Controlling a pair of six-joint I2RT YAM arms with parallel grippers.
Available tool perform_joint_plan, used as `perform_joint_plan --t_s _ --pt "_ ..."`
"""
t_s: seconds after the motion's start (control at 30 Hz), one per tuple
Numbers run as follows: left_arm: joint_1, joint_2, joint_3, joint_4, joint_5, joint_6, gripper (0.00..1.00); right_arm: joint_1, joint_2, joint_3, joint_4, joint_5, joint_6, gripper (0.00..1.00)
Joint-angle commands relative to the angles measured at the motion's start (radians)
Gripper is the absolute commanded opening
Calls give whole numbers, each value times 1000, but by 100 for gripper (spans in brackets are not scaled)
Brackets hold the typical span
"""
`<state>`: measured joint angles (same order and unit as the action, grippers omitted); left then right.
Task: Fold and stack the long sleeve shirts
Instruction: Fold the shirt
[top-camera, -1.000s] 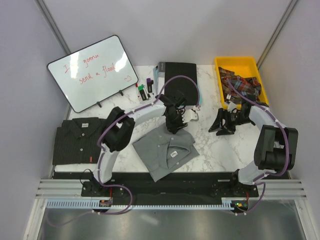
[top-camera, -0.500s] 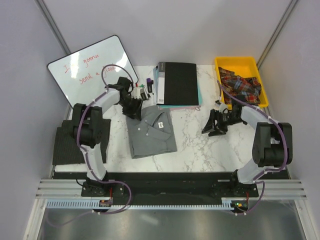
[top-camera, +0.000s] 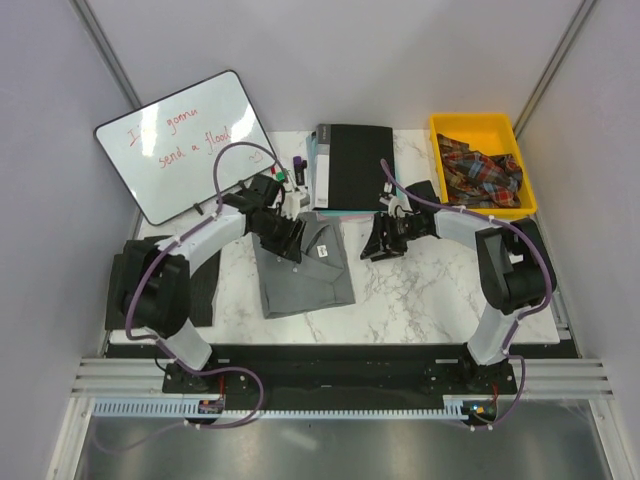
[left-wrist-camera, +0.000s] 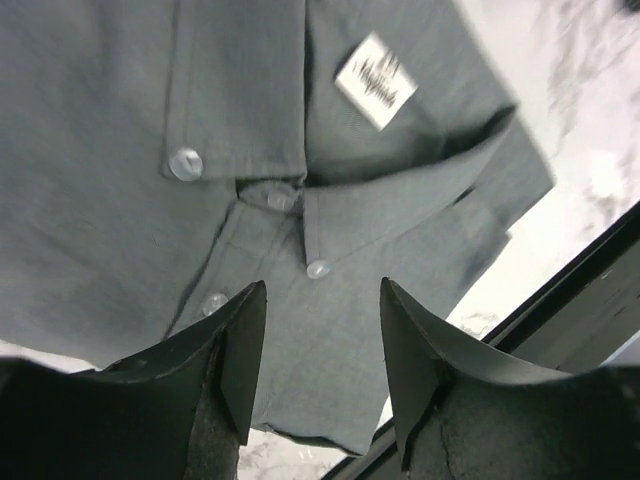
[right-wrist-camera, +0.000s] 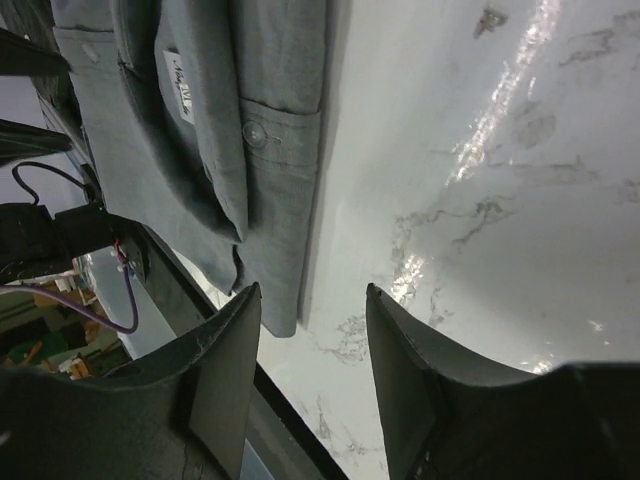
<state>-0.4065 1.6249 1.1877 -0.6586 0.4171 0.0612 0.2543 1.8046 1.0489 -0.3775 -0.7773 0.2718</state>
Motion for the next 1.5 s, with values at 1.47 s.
perform_joint_plan --t_s 1.47 --pt "-57 475 549 -239 189 839 58 16 84 86 -69 1 -189 41"
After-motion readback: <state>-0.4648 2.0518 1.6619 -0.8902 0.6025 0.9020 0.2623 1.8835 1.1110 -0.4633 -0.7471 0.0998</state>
